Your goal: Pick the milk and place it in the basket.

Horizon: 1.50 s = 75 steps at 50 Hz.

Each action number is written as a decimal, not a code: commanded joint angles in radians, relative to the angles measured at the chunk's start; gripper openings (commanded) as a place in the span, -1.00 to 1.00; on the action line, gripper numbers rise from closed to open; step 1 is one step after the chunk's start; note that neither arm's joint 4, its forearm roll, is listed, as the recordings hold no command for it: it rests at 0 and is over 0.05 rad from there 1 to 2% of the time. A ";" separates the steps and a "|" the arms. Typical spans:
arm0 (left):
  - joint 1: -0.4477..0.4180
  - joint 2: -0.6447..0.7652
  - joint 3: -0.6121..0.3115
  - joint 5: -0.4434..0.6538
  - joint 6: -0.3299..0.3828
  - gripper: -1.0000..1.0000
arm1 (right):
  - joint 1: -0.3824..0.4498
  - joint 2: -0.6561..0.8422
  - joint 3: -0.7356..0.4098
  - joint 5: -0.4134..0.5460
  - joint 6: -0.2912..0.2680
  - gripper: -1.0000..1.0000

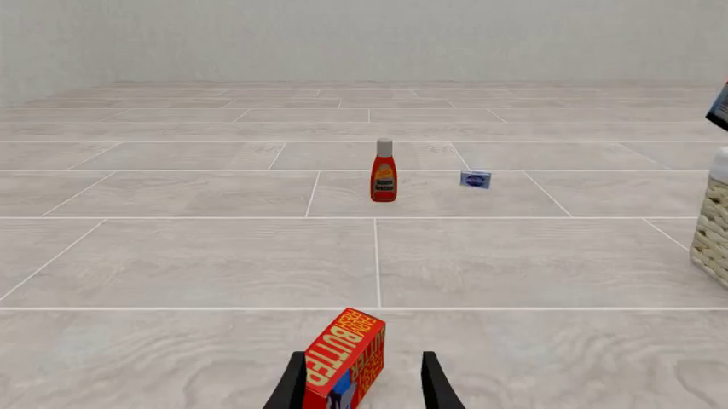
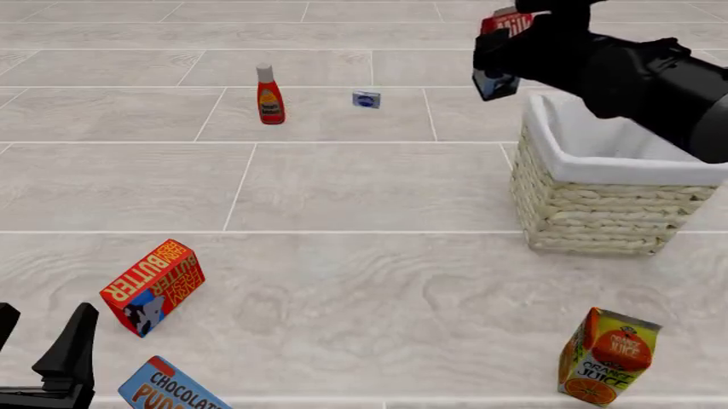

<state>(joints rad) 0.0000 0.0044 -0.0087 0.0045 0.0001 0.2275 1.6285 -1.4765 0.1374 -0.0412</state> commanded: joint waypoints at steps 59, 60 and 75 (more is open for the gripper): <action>0.000 0.000 0.000 0.000 0.000 1.00 | -0.347 0.123 -0.027 -0.052 0.009 -1.00; 0.000 0.000 0.000 0.000 0.000 1.00 | -0.350 0.126 -0.029 -0.052 0.011 -1.00; 0.000 0.000 0.000 0.000 0.000 1.00 | -0.388 0.193 -0.049 -0.048 0.018 -1.00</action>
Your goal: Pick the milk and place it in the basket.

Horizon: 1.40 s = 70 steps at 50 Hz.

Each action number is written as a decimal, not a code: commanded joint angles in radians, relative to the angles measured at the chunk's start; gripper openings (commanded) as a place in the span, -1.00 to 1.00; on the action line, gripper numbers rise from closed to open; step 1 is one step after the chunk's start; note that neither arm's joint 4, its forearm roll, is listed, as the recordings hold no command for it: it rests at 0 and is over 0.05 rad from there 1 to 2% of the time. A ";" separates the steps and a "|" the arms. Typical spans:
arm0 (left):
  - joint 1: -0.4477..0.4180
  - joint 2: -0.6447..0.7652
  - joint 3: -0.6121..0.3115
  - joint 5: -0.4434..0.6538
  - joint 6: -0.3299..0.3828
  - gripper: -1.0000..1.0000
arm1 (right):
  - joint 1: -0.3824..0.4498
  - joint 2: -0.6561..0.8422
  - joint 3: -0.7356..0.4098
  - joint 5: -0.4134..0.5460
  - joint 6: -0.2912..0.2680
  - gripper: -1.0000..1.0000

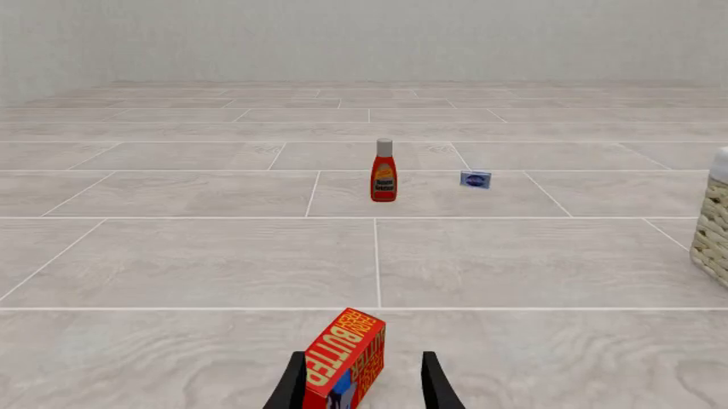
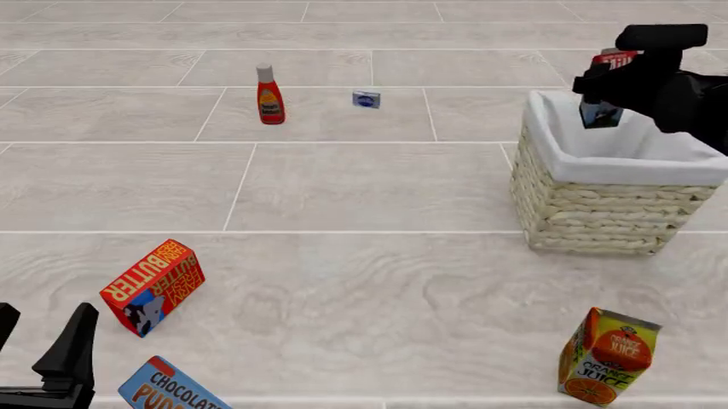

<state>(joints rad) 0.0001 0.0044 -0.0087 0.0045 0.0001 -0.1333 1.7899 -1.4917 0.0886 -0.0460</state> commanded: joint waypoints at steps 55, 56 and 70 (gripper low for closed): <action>-0.001 -0.003 0.003 -0.001 0.000 1.00 | -0.076 0.236 -0.134 0.034 0.033 -1.00; -0.001 -0.003 0.004 -0.002 0.000 1.00 | -0.077 0.240 -0.135 0.032 0.032 -1.00; -0.001 -0.003 0.004 -0.002 0.000 1.00 | -0.083 0.245 -0.131 0.033 0.032 -1.00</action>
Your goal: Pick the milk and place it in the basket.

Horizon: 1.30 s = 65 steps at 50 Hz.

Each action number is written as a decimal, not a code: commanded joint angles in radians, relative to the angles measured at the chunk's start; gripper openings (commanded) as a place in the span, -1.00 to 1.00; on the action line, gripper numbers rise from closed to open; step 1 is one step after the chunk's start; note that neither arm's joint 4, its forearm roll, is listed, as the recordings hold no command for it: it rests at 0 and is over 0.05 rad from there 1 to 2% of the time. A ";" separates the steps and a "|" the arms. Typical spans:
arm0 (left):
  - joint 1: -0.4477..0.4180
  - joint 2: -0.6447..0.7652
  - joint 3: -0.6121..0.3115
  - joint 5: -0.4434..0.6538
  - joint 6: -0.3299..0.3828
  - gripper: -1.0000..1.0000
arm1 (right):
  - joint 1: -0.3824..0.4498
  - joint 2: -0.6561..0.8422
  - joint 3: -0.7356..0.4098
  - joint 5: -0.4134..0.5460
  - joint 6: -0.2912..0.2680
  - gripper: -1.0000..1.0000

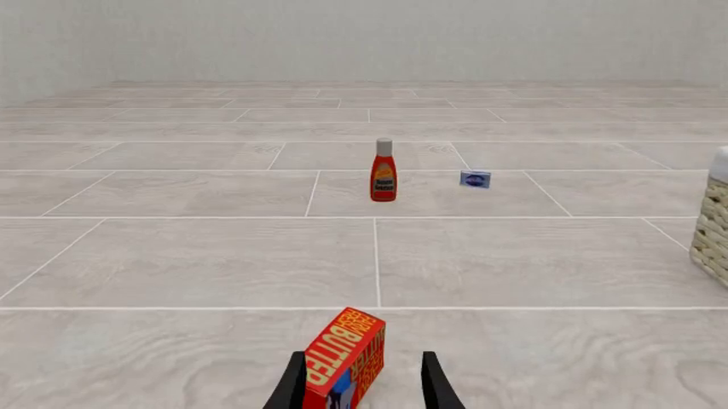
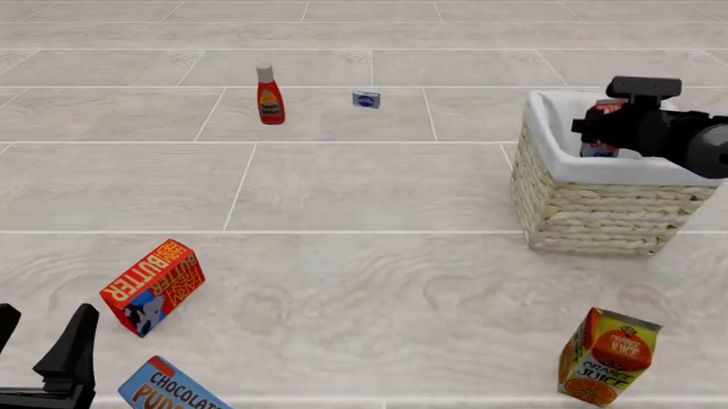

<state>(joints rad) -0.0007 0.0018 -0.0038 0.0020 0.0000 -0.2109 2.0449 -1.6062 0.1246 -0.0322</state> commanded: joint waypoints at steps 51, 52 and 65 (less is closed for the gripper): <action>0.000 0.001 -0.009 0.007 0.000 1.00 | 0.016 -0.181 0.097 -0.023 -0.007 1.00; 0.000 0.001 -0.009 0.008 0.000 1.00 | 0.017 -0.192 0.108 -0.028 -0.008 1.00; 0.000 0.001 -0.009 0.008 0.000 1.00 | 0.031 -0.285 0.195 -0.067 -0.010 1.00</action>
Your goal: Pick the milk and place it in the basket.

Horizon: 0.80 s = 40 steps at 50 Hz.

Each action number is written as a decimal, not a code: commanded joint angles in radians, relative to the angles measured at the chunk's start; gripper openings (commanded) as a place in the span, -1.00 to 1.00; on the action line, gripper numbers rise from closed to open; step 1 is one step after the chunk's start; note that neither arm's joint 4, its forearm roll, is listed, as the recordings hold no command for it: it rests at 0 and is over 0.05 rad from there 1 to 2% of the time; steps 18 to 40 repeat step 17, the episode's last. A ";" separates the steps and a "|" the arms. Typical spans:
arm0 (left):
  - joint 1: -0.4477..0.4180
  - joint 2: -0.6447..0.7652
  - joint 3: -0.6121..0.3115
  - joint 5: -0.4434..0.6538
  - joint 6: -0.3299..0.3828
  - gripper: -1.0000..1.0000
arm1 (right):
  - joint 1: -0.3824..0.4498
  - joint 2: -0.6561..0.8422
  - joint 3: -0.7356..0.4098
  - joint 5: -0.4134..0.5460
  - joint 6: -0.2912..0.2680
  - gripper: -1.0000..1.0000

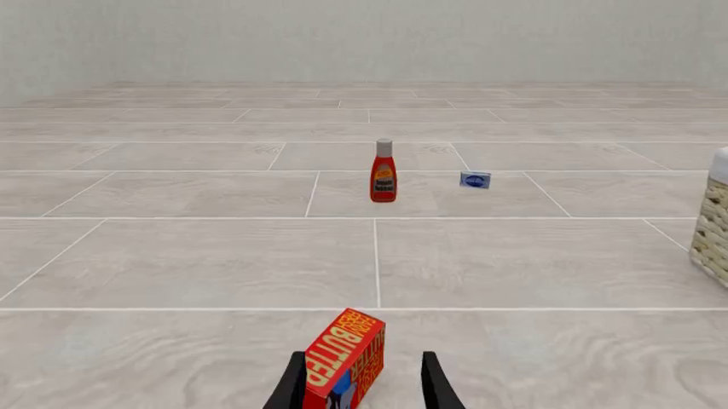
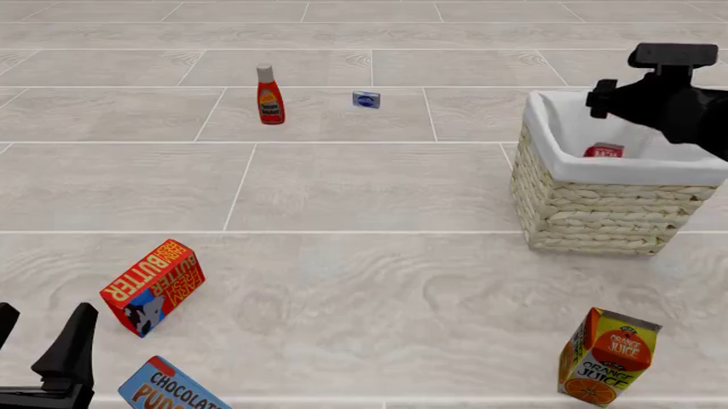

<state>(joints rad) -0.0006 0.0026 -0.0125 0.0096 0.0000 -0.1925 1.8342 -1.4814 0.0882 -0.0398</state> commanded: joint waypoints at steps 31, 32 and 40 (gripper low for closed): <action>0.000 0.000 0.000 0.000 0.000 1.00 | 0.048 -0.237 0.241 -0.116 0.000 1.00; 0.000 0.000 0.000 0.000 0.000 1.00 | 0.048 -0.237 0.241 -0.116 0.000 1.00; 0.000 0.000 0.000 0.000 0.000 1.00 | 0.048 -0.237 0.241 -0.116 0.000 1.00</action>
